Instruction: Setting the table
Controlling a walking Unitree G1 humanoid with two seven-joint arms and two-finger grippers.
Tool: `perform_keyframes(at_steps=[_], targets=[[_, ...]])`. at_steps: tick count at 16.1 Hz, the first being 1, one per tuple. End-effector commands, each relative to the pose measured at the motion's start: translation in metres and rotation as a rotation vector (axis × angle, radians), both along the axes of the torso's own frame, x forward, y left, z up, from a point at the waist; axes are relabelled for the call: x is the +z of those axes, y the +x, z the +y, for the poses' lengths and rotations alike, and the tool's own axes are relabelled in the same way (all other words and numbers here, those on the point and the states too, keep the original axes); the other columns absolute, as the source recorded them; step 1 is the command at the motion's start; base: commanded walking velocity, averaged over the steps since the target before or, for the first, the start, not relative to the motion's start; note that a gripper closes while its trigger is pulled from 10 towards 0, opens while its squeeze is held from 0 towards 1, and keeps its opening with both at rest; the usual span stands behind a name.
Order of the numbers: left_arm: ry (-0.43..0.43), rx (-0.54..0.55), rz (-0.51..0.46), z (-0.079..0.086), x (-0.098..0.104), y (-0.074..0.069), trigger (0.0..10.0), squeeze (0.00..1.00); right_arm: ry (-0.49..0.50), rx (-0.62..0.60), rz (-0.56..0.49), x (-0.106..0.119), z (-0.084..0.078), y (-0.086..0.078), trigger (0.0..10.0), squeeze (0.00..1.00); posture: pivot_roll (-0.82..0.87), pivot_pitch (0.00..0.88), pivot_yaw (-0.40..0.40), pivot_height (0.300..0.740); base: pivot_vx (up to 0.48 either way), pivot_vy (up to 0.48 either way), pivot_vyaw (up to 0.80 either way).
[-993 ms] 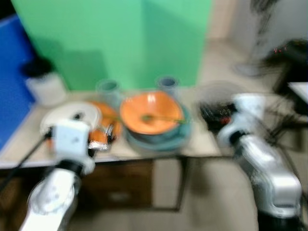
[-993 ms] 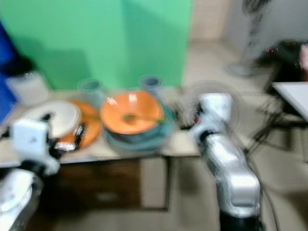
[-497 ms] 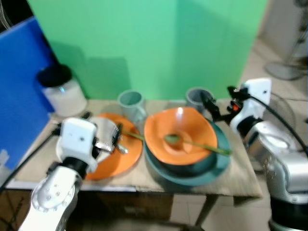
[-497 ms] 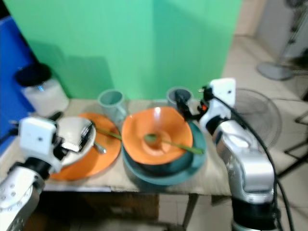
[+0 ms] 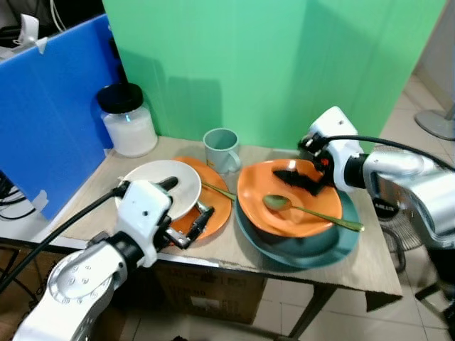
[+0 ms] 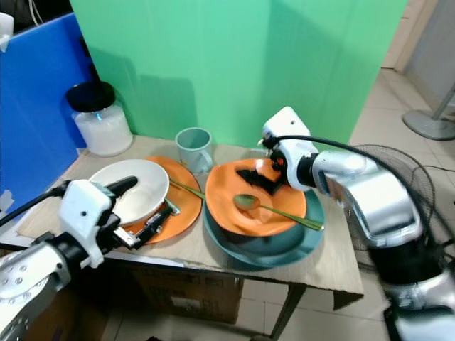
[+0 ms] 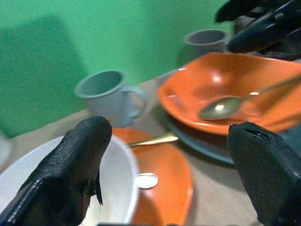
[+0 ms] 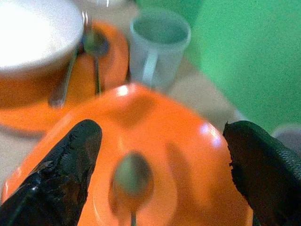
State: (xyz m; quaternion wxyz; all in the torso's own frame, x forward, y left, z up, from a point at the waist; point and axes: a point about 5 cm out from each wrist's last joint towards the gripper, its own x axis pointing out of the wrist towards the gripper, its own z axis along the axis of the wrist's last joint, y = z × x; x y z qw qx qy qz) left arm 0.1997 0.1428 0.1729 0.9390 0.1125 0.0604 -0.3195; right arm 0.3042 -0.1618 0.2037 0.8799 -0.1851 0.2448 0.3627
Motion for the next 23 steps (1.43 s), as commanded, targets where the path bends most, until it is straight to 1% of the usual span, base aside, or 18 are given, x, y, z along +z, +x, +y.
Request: perform_keyframes(at_steps=[1, 2, 4, 5, 6, 7, 8, 9, 10, 11, 12, 16, 19, 21, 23], targets=[[0.005, -0.035, 0.035, -0.002, -0.002, 0.000, 10.0, 0.00, -0.070, -0.002, 0.082, -0.003, -0.003, 0.000, 10.0, 0.00, -0.09, 0.000, 0.016, 0.740, 0.000, 0.000, 0.00], [0.004, -0.053, 0.049, -0.005, -0.003, -0.002, 10.0, 0.00, -0.109, 0.001, 0.131, -0.007, -0.005, -0.004, 10.0, 0.00, -0.09, 0.000, 0.015, 0.740, 0.000, 0.000, 0.00], [-0.012, -0.074, 0.066, -0.010, -0.004, -0.006, 10.0, 0.00, -0.123, 0.007, 0.199, -0.012, -0.006, -0.011, 10.0, 0.00, -0.09, 0.000, 0.014, 0.740, 0.000, 0.000, 0.00], [-0.019, -0.090, 0.078, -0.013, -0.005, -0.008, 10.0, 0.00, -0.141, 0.016, 0.250, -0.017, -0.007, -0.016, 9.5, 0.00, -0.09, 0.000, 0.016, 0.740, 0.000, 0.000, 0.00], [-0.021, -0.101, 0.085, -0.014, -0.005, -0.008, 10.0, 0.00, -0.148, 0.025, 0.278, -0.019, -0.007, -0.018, 9.5, 0.00, -0.10, 0.000, 0.017, 0.740, 0.000, 0.000, 0.00], [-0.020, -0.108, 0.090, -0.015, -0.005, -0.008, 10.0, 0.00, -0.155, 0.036, 0.304, -0.020, -0.006, -0.021, 8.9, 0.00, -0.10, 0.000, 0.019, 0.740, 0.000, 0.000, 0.00], [-0.021, -0.112, 0.093, -0.015, -0.005, -0.008, 10.0, 0.00, -0.155, 0.042, 0.317, -0.021, -0.005, -0.023, 8.6, 0.00, -0.10, 0.000, 0.021, 0.740, 0.000, 0.000, 0.00], [-0.018, -0.117, 0.099, -0.015, -0.006, -0.008, 10.0, 0.00, -0.170, 0.053, 0.338, -0.022, -0.004, -0.027, 4.3, 0.00, -0.10, 0.000, 0.024, 0.740, 0.000, 0.000, 0.00], [-0.014, -0.125, 0.107, -0.015, -0.006, -0.008, 10.0, 0.00, -0.188, 0.059, 0.347, -0.024, -0.003, -0.029, 3.6, 0.00, -0.10, 0.000, 0.025, 0.740, 0.000, 0.000, 0.00], [-0.008, -0.142, 0.115, -0.016, -0.007, -0.008, 10.0, 0.00, -0.203, 0.059, 0.350, -0.026, -0.003, -0.031, 1.5, 0.00, -0.11, 0.000, 0.029, 0.740, 0.000, 0.000, 0.00], [0.001, -0.167, 0.128, -0.017, -0.008, -0.009, 10.0, 0.00, -0.226, 0.058, 0.355, -0.028, -0.003, -0.033, 0.0, 0.00, -0.11, 0.000, 0.033, 0.740, 0.000, 0.000, 0.00], [0.023, -0.231, 0.149, -0.020, -0.008, -0.011, 10.0, 0.00, -0.257, 0.057, 0.375, -0.033, 0.000, -0.036, 0.0, 0.00, -0.11, 0.000, 0.037, 0.740, 0.000, 0.000, 0.00], [0.032, -0.291, 0.154, -0.024, -0.007, -0.013, 10.0, 0.00, -0.262, 0.048, 0.391, -0.036, 0.000, -0.037, 0.0, 0.00, -0.11, 0.000, 0.036, 0.740, 0.000, 0.000, 0.00], [0.006, -0.332, 0.164, -0.028, -0.005, -0.015, 10.0, 0.00, -0.265, 0.032, 0.399, -0.038, 0.000, -0.036, 0.0, 0.00, -0.11, 0.000, 0.037, 0.740, 0.000, 0.000, 0.00], [0.003, -0.338, 0.167, -0.028, -0.005, -0.015, 10.0, 0.00, -0.268, 0.027, 0.401, -0.039, 0.000, -0.036, 0.0, 0.00, -0.11, 0.000, 0.039, 0.740, 0.000, 0.000, 0.00]])
